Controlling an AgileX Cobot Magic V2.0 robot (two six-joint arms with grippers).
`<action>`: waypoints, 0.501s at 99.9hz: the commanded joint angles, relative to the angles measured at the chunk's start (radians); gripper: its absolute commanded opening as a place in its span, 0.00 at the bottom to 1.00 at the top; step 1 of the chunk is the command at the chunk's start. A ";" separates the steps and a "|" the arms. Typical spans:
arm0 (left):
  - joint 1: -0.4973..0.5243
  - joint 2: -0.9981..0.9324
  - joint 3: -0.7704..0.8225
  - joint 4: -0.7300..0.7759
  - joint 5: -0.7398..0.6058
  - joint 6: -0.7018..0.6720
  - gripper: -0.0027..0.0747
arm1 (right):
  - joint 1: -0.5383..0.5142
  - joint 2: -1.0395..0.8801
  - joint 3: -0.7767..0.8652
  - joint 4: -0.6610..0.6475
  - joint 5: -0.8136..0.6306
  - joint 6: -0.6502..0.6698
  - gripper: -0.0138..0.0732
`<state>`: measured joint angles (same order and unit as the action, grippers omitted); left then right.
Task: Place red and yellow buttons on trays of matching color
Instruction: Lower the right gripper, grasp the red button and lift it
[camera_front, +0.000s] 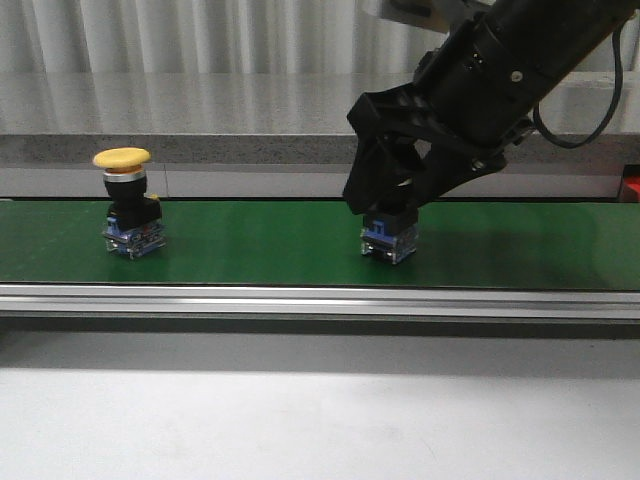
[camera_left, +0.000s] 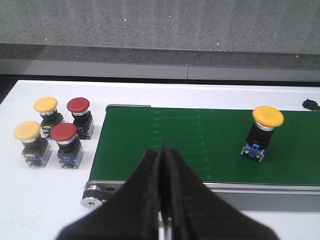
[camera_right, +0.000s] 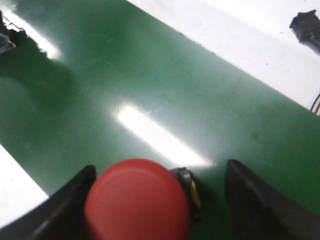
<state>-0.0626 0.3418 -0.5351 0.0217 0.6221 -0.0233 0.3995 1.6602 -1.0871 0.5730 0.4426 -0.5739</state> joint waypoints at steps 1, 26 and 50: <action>-0.007 0.005 -0.028 -0.009 -0.076 -0.001 0.01 | 0.000 -0.036 -0.043 0.024 -0.024 -0.013 0.52; -0.007 0.005 -0.028 -0.009 -0.076 -0.001 0.01 | -0.091 -0.104 -0.084 0.024 0.068 -0.008 0.27; -0.007 0.005 -0.028 -0.009 -0.076 -0.001 0.01 | -0.410 -0.144 -0.235 0.024 0.167 0.008 0.27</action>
<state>-0.0626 0.3418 -0.5351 0.0217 0.6221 -0.0233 0.0975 1.5646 -1.2435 0.5750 0.6230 -0.5710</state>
